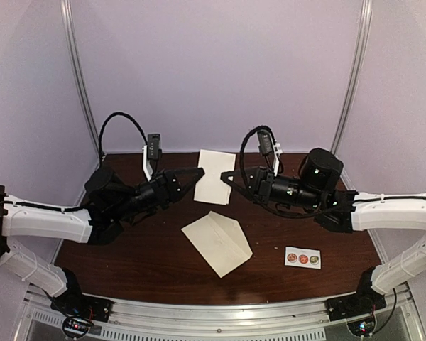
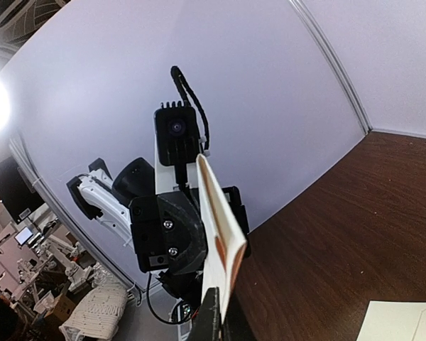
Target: Place the letter into the envelope and seal it
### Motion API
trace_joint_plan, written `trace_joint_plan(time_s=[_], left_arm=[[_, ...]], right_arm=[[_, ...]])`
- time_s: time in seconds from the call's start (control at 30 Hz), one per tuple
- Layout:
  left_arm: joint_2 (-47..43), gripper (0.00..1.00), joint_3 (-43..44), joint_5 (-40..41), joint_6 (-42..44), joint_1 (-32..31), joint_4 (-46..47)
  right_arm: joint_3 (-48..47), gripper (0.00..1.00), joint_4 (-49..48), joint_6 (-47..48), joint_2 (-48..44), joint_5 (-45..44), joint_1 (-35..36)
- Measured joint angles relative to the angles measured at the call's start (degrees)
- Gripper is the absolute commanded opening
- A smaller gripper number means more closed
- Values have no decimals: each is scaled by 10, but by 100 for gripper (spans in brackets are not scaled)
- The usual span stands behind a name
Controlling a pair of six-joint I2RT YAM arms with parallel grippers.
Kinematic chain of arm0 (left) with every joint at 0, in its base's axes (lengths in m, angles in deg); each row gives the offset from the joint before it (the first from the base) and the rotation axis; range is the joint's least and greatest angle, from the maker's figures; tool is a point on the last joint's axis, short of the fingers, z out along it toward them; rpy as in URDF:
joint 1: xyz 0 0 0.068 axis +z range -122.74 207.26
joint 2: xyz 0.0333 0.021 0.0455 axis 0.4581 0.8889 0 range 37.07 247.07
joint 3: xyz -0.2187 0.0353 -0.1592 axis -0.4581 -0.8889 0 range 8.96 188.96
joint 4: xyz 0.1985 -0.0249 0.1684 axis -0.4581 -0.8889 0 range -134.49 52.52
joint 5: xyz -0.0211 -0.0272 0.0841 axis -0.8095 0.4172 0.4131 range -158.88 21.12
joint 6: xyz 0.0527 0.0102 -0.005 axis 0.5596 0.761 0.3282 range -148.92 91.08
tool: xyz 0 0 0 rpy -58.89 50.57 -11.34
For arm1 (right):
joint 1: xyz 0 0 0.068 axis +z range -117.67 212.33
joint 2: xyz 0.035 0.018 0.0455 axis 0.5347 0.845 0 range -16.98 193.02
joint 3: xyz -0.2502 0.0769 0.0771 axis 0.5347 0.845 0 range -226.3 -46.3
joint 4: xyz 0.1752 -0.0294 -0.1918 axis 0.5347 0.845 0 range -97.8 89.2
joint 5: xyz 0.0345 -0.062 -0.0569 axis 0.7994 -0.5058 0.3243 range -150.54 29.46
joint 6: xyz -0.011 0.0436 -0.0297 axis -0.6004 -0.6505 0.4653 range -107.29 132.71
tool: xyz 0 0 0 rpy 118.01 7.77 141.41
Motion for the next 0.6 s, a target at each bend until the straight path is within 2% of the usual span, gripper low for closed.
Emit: trace_joint_plan(time_s=[0.07,0.17,0.27,0.37,0.4,0.6], left_arm=[[0,21,0,0,6,0,-3],[-1,24,0,-3,14,-2,-23],[-6,18,-1,-10,17,-3,-50],[-10,2,-1,-21,24,-6,-75],[-10,0,-1,-26,28,-10,-84],[-17,0,-1,-31,35,-15,-106]], right_arm=[[0,0,-2,0,0,0,0],[0,0,-4,2,-2,-5,0],[0,0,-1,4,-9,-14,0],[0,0,4,8,-19,-18,0],[0,0,7,9,-22,-18,0],[0,0,19,18,-23,-18,0]])
